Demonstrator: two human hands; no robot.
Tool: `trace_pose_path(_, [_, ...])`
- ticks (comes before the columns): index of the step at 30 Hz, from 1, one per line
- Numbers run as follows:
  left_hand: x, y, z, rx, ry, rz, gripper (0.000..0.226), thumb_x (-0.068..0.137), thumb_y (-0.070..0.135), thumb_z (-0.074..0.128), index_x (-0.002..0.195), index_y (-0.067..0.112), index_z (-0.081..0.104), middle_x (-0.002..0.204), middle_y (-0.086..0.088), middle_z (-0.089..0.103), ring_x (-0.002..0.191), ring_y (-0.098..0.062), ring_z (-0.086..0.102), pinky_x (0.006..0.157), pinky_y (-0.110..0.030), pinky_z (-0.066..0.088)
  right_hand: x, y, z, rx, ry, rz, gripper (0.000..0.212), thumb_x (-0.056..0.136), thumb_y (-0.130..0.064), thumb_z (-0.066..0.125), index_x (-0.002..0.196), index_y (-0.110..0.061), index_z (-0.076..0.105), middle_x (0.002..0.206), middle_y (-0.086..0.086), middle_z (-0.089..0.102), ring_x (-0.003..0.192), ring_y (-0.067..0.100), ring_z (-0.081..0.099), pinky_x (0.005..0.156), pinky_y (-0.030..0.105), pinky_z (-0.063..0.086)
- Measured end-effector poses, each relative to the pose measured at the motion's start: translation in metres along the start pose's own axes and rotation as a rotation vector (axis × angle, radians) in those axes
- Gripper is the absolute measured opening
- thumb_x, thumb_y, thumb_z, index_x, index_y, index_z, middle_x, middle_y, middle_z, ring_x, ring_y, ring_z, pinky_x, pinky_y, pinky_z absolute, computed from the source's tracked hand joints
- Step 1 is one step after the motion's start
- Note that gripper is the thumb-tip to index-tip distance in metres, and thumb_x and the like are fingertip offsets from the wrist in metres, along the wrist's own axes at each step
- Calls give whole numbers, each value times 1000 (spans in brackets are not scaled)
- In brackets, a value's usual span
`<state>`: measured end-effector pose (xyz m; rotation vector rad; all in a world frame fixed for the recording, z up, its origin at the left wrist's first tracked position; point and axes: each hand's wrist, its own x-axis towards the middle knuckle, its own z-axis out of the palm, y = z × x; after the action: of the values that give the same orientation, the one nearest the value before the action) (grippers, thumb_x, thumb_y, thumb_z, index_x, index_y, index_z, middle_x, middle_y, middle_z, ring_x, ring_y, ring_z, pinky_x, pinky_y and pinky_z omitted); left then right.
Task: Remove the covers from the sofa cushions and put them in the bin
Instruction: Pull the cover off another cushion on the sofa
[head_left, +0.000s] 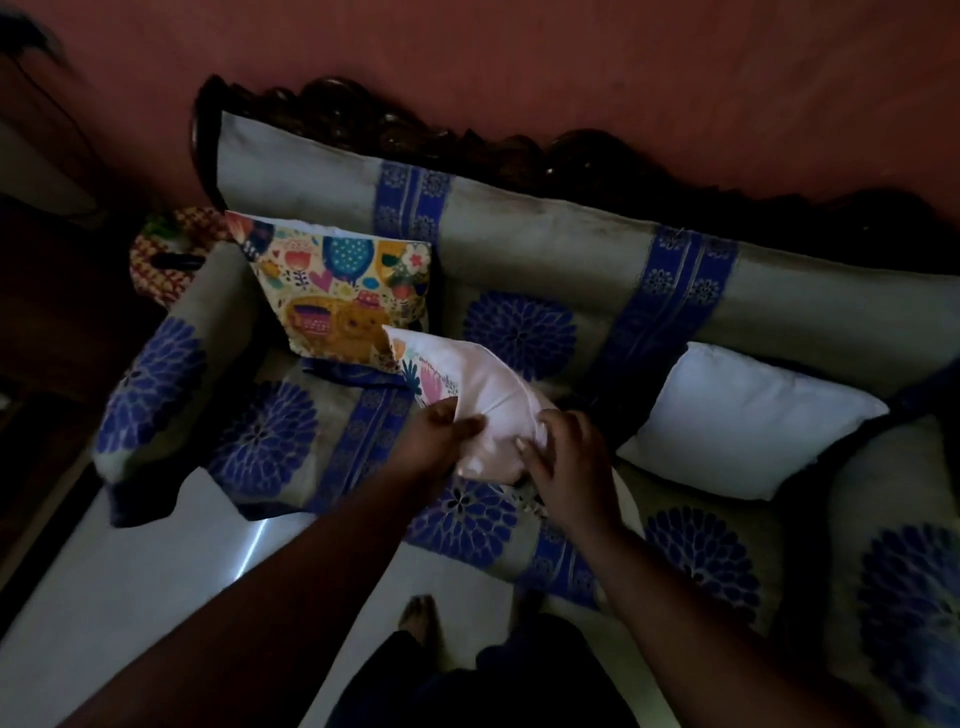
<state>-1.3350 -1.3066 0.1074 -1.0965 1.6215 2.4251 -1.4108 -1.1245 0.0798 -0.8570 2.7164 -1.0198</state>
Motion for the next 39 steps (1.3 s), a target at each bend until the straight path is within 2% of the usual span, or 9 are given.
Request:
trace_pose_path(5, [-44, 5, -40, -28, -41, 78, 27, 93, -1, 61, 119, -6, 65, 112, -31, 69, 98, -42, 68, 88, -50, 57, -42, -48, 14, 184, -88, 377, 32, 92, -52, 64, 96, -20, 65, 90, -2, 68, 87, 18, 64, 75, 34, 52])
trace_pose_path(9, [-73, 4, -70, -32, -27, 113, 24, 93, -4, 59, 116, -3, 68, 105, -25, 72, 90, -36, 70, 77, -42, 60, -64, -87, 30, 161, -217, 384, 33, 94, -36, 66, 68, -19, 54, 67, -2, 60, 71, 23, 64, 64, 37, 49])
trace_pose_path(13, [-88, 9, -92, -28, 9, 132, 25, 92, -1, 63, 116, 2, 70, 105, -22, 73, 92, -36, 71, 79, -43, 58, -78, -115, 35, 487, -235, 416, 5, 92, -12, 64, 92, -9, 68, 86, 16, 73, 79, 32, 72, 72, 54, 59])
trace_pose_path(17, [-104, 13, -92, -24, 99, 81, 20, 92, 20, 72, 111, 14, 72, 104, -13, 75, 91, -28, 74, 77, -44, 61, -84, -140, 38, 787, -236, 512, 17, 96, 2, 57, 110, -2, 65, 101, 19, 73, 83, 25, 71, 70, 38, 61])
trace_pose_path(22, [-118, 3, -82, 120, 149, -73, 43, 83, 40, 80, 114, 14, 64, 106, -13, 70, 89, -27, 70, 62, -36, 60, -100, -142, 51, 571, -343, 384, 16, 82, -31, 67, 94, -20, 67, 90, 7, 74, 84, 26, 73, 78, 52, 60])
trace_pose_path(26, [-119, 3, -83, 218, 195, -93, 16, 83, -2, 71, 91, 11, 65, 91, -21, 69, 67, -24, 68, 61, -34, 57, -112, -139, 35, 554, -355, 344, 33, 87, -40, 70, 71, -13, 60, 65, 1, 61, 62, 18, 60, 64, 41, 54])
trace_pose_path(30, [-130, -7, -74, 84, 31, -82, 20, 84, -8, 64, 100, 1, 72, 92, -22, 73, 79, -33, 70, 71, -38, 57, -81, -110, 5, 451, -221, 726, 63, 97, -68, 42, 75, -14, 68, 70, 4, 68, 66, 21, 64, 53, 26, 50])
trace_pose_path(33, [-136, -9, -63, 66, -88, -16, 29, 83, -7, 64, 109, 4, 72, 99, -21, 73, 87, -34, 70, 78, -41, 56, -59, -89, 7, 509, -397, 836, 82, 74, -91, 41, 104, -21, 71, 99, 4, 73, 91, 25, 68, 78, 36, 57])
trace_pose_path(39, [-150, -12, -73, 125, -210, 15, 48, 70, 11, 69, 118, 4, 63, 106, -17, 69, 96, -32, 64, 85, -44, 47, -50, -92, 8, 613, -385, 575, 21, 97, -38, 60, 106, -25, 74, 101, 3, 75, 90, 21, 69, 86, 36, 57])
